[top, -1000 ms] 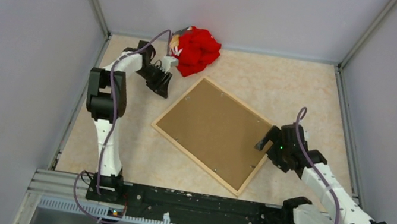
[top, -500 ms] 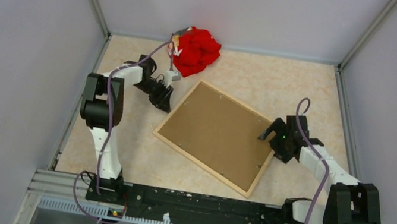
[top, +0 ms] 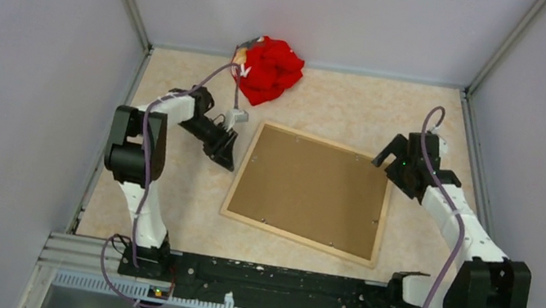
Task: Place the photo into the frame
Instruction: Install the photo frame at the center of the board.
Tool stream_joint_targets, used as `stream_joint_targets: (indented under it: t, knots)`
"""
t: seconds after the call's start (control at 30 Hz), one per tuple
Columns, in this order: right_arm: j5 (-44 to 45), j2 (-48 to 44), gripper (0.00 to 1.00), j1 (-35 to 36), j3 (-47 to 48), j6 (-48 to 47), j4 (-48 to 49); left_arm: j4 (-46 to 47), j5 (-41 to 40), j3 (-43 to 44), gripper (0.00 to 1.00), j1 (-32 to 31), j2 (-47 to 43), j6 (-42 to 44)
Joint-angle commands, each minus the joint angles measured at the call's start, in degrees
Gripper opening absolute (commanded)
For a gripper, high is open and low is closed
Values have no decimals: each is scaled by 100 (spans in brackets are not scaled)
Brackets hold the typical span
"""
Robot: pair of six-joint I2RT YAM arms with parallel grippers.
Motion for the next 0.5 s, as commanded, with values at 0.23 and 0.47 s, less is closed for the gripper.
stream_joint_targets:
  t: [0.23, 0.47]
  knots:
    - [-698, 1009, 92, 1994, 722, 1032, 1401, 39, 787, 367, 46, -59, 530, -314]
    - [-1180, 2536, 82, 2778, 1542, 1441, 2329, 158, 892, 304, 36, -118, 689, -401]
